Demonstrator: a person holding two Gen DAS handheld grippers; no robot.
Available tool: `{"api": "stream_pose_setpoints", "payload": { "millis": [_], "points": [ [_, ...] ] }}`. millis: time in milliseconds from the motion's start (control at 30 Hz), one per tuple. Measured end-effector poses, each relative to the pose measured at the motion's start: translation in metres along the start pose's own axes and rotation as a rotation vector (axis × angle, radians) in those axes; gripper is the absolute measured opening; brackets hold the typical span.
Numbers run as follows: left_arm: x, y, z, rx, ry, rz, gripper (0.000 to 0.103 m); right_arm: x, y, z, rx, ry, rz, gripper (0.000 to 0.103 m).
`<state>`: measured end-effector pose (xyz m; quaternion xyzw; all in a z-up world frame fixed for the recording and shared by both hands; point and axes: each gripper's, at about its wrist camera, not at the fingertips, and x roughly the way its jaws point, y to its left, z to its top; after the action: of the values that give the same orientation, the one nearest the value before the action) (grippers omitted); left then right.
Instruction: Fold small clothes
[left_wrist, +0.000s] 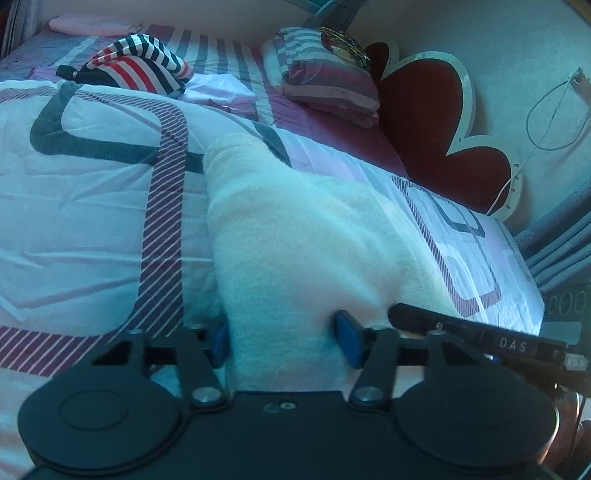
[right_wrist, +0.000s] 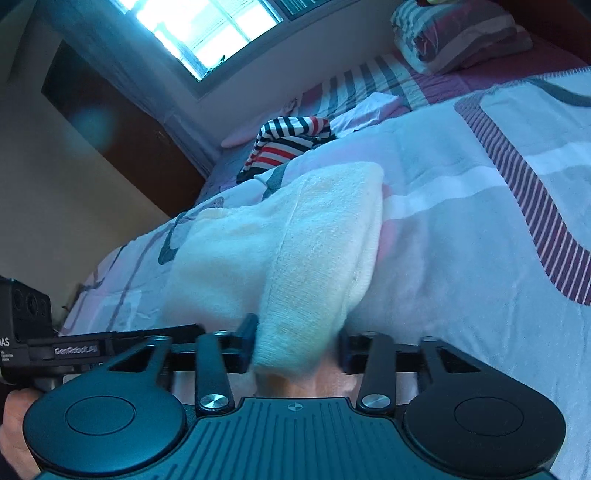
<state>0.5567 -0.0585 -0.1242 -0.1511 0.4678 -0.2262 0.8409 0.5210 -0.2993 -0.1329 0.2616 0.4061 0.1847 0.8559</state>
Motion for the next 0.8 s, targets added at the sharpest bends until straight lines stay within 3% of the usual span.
{"api": "stream_pose_setpoints", "payload": {
  "millis": [100, 267, 467, 667, 800],
  "points": [
    [-0.007, -0.008, 0.002, 0.024, -0.016, 0.013, 0.030, 0.002, 0.019, -0.001, -0.079, -0.008, -0.060, 0.033],
    [-0.027, -0.017, 0.003, 0.062, -0.035, 0.026, 0.029, -0.005, 0.049, -0.004, -0.160, -0.042, -0.098, 0.031],
    [-0.078, -0.021, 0.001, 0.113, -0.082, 0.043, 0.029, -0.024, 0.097, -0.008, -0.208, -0.084, -0.088, 0.031],
    [-0.147, 0.013, -0.024, 0.130, -0.111, 0.104, 0.029, -0.023, 0.165, -0.041, -0.255, -0.106, -0.035, 0.031],
    [-0.186, 0.050, -0.054, 0.104, -0.090, 0.140, 0.030, -0.004, 0.206, -0.075, -0.252, -0.066, 0.035, 0.031]
  ]
}}
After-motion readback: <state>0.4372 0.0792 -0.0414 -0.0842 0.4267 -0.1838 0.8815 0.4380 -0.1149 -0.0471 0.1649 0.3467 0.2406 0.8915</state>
